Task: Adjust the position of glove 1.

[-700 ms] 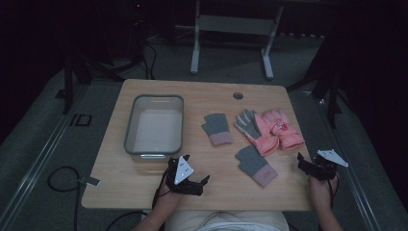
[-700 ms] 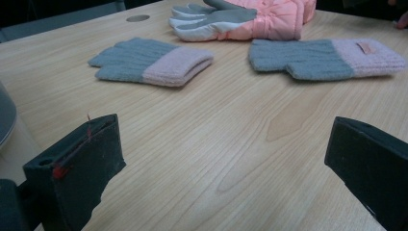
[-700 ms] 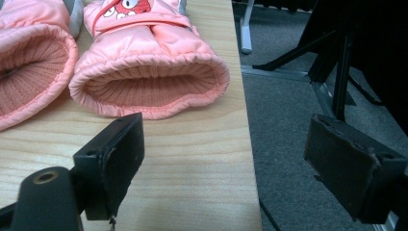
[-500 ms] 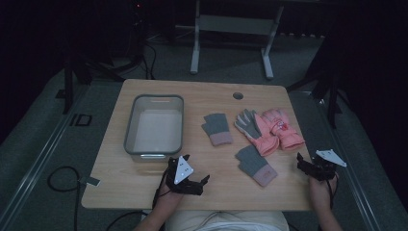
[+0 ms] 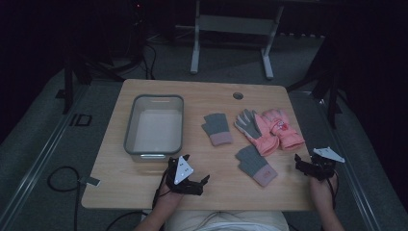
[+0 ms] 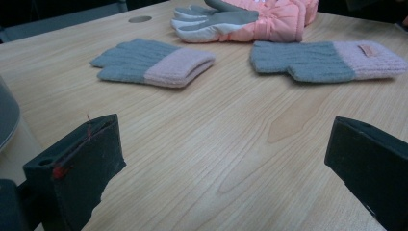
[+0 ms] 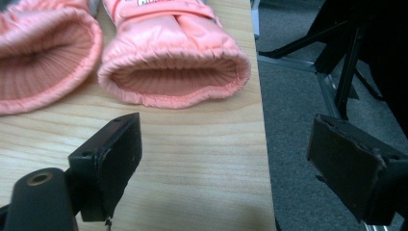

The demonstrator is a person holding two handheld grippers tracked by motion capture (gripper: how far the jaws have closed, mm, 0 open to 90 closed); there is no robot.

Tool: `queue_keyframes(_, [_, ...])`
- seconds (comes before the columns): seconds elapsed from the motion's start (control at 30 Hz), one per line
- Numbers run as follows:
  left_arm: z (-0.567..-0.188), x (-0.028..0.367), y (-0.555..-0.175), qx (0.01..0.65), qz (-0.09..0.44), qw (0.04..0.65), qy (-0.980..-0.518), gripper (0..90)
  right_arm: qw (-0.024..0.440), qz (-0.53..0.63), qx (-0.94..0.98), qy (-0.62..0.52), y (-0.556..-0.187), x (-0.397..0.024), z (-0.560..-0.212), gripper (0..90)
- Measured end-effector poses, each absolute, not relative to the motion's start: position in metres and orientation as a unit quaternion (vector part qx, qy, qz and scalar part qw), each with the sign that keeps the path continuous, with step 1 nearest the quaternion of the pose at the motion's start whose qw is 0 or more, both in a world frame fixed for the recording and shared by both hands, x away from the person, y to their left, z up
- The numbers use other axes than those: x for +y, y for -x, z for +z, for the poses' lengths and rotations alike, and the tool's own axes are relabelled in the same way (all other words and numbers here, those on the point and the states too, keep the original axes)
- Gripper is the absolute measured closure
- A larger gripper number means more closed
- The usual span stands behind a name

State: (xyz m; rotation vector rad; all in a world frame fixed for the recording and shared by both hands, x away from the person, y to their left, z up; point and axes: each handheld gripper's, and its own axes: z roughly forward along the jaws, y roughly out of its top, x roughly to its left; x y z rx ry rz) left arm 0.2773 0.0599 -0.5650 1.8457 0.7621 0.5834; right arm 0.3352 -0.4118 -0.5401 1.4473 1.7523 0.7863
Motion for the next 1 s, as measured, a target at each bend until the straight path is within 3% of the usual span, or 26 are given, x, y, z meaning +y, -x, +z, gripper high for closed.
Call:
queue_keyframes(0.43, [-0.565, 0.060, -0.277, 0.316, 0.243, 0.509, -0.763, 0.0, 0.314, 0.344, 0.679, -0.567, -0.351, -0.400, -0.494, 16.0])
queue_keyframes(0.67, [-0.565, 0.060, -0.277, 0.316, 0.243, 0.509, -0.763, 0.0, 0.285, 0.359, 0.700, -0.548, -0.371, -0.384, -0.478, 12.6])
queue_keyframes(1.0, [-0.565, 0.060, -0.277, 0.314, 0.244, 0.507, -0.765, 0.0, 0.280, 0.370, 0.720, -0.516, -0.395, -0.351, -0.464, 11.0])
